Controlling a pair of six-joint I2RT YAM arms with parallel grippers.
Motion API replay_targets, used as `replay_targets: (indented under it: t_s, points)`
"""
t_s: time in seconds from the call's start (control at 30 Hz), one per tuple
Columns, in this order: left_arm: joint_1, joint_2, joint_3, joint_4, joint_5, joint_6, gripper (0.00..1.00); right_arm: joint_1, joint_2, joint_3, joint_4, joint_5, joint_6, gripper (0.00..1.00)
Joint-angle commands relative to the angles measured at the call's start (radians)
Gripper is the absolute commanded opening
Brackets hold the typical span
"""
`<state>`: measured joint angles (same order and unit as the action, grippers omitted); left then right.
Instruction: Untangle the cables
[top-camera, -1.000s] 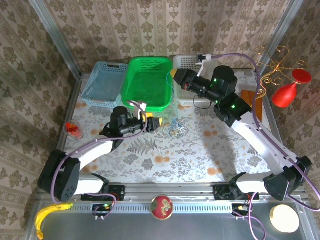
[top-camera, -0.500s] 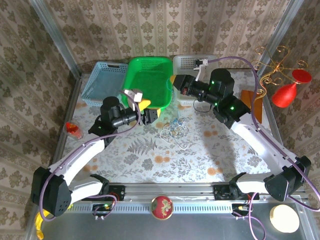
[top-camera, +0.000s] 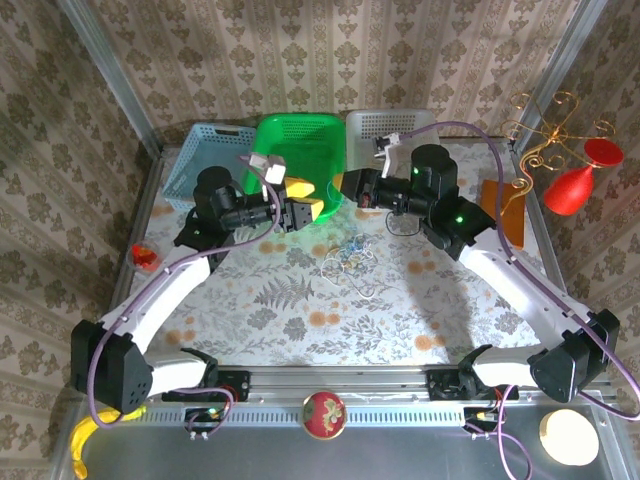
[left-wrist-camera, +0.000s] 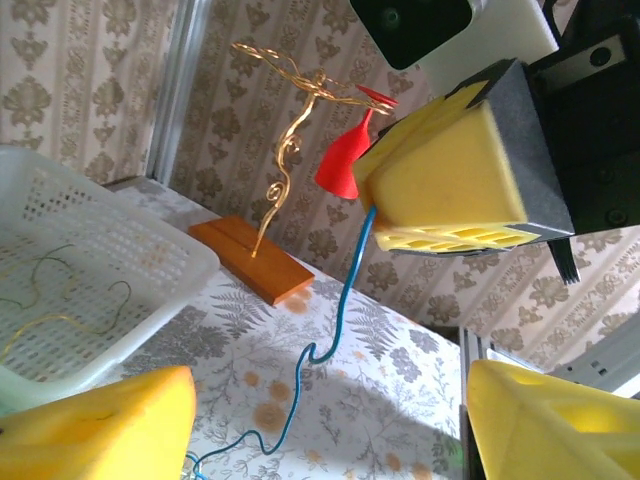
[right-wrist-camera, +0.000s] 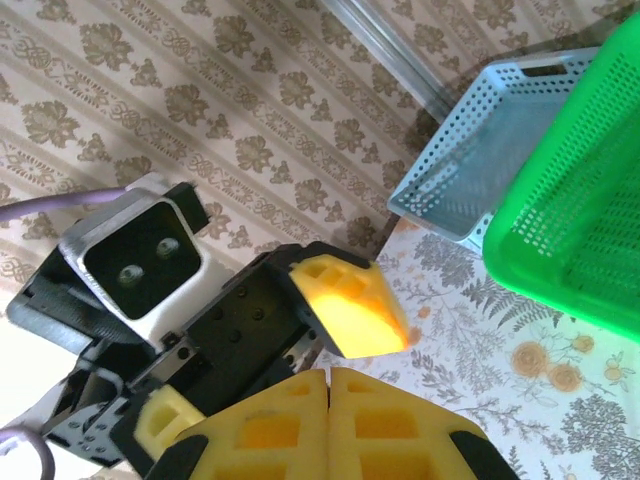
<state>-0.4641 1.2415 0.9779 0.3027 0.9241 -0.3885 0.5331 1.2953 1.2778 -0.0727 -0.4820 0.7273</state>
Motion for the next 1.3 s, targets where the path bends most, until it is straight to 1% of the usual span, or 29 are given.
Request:
replay_targets:
  t_s: [0.0,0.33,0.43,0.53,0.6,0.63,0.67,0.73,0.77,0.8,0.87,0.93,1.03,1.2,1.27]
  points:
    - [-0.008,0.011,0.037,0.052,0.071,-0.023,0.70,0.012,0.007,0.020,0.004,-0.042,-0.023,0.00]
    - [-0.019,0.039,0.055,0.076,0.055,-0.016,0.57,0.044,0.013,0.034,0.022,-0.057,-0.013,0.00]
    - [-0.021,0.047,0.059,0.081,0.055,-0.018,0.52,0.052,0.015,0.038,0.030,-0.061,-0.005,0.00]
    - [-0.025,0.054,0.062,0.087,0.057,-0.016,0.43,0.058,0.013,0.038,0.041,-0.063,0.002,0.00]
    - [-0.030,0.056,0.062,0.090,0.057,-0.015,0.34,0.060,0.013,0.038,0.052,-0.064,0.013,0.00]
    - [-0.031,0.057,0.061,0.091,0.056,-0.016,0.28,0.061,0.011,0.037,0.056,-0.064,0.016,0.00]
    - [-0.033,0.056,0.061,0.095,0.056,-0.016,0.19,0.062,0.012,0.036,0.060,-0.066,0.018,0.00]
    - [-0.036,0.055,0.062,0.097,0.051,-0.019,0.06,0.062,0.008,0.032,0.059,-0.065,0.014,0.01]
    - [-0.036,0.052,0.062,0.098,0.045,-0.021,0.00,0.061,0.001,0.024,0.054,-0.054,0.008,0.13]
    - [-0.036,0.047,0.062,0.101,0.035,-0.024,0.00,0.057,-0.013,0.012,0.054,-0.040,0.001,0.27]
    - [-0.036,0.036,0.064,0.099,0.016,-0.028,0.00,0.046,-0.043,-0.027,0.055,0.000,-0.010,0.40]
    - [-0.036,0.024,0.075,0.094,0.000,-0.032,0.00,0.031,-0.082,-0.082,0.065,0.046,-0.019,0.48]
    - [-0.036,0.008,0.092,0.089,-0.017,-0.043,0.00,0.011,-0.136,-0.178,0.091,0.111,-0.025,0.55]
    - [-0.036,-0.008,0.129,0.079,-0.050,-0.065,0.00,0.005,-0.186,-0.342,0.132,0.253,-0.109,0.59]
    - [-0.036,-0.010,0.147,0.079,-0.060,-0.079,0.00,0.006,-0.185,-0.407,0.172,0.286,-0.153,0.60]
